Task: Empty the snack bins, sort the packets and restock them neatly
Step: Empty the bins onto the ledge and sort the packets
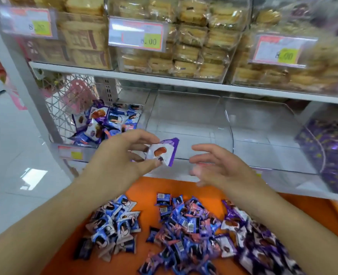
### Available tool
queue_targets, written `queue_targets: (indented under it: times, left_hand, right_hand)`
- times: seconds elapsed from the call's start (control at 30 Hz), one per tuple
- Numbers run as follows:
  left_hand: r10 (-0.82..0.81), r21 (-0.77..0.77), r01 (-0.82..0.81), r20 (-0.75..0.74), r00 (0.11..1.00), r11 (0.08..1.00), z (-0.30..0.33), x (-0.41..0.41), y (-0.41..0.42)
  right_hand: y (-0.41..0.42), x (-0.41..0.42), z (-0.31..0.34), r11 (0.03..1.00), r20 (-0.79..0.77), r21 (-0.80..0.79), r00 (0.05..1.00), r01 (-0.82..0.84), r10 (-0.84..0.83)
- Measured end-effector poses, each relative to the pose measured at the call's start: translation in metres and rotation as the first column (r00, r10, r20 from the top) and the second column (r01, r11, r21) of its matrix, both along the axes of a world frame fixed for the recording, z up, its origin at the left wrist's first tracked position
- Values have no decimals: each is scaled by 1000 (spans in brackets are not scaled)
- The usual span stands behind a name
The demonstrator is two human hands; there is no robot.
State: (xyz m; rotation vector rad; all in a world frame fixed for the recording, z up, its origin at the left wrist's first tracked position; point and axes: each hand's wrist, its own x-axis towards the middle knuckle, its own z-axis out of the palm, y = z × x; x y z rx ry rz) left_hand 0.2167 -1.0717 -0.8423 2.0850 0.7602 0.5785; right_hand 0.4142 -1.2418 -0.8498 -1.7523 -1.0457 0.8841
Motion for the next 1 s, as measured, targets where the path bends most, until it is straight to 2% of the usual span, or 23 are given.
queue_targets:
  times: [0.07, 0.13, 0.27, 0.37, 0.5, 0.6, 0.67, 0.8, 0.9, 1.0]
  left_hand:
    - [-69, 17, 70, -22, 997, 997, -3, 16, -34]
    - [-124, 35, 125, -31, 992, 991, -9, 31, -62]
    - [-233, 15, 234, -54, 971, 972, -29, 50, -91]
    - [-285, 75, 296, -124, 950, 952, -37, 55, -97]
    - [-285, 116, 307, -175, 943, 945, -39, 59, -93]
    - [-260, 77, 281, -213, 942, 957, -43, 61, -86]
    - [-261, 73, 288, -257, 930, 955, -47, 62, -84]
    - [-262, 92, 310, -338, 904, 946, -46, 61, -82]
    - [-240, 122, 304, -374, 896, 945, -39, 55, -74]
    - [-198, 150, 268, -364, 910, 952, -29, 42, -56]
  right_hand:
    - [-8, 0, 9, 1000, -131, 2, 991, 12, -11]
    - [-21, 7, 9, 1000, -109, -11, 994, 22, -23]
    - [-58, 44, -3, 994, 66, -107, 998, 3, 4]
    - [-90, 85, -17, 969, 301, -245, 952, 30, 47]
    - [-139, 141, -35, 840, 531, -516, 832, 168, 159]
    - [-162, 162, -44, 737, 526, -626, 836, 256, 156]
    - [-162, 165, -46, 738, 507, -621, 854, 265, 120]
    - [-140, 148, -43, 821, 444, -549, 887, 154, 130]
    - [-116, 121, -34, 905, 409, -420, 905, 67, 122]
    - [-90, 88, -18, 946, 375, -325, 918, 3, 126]
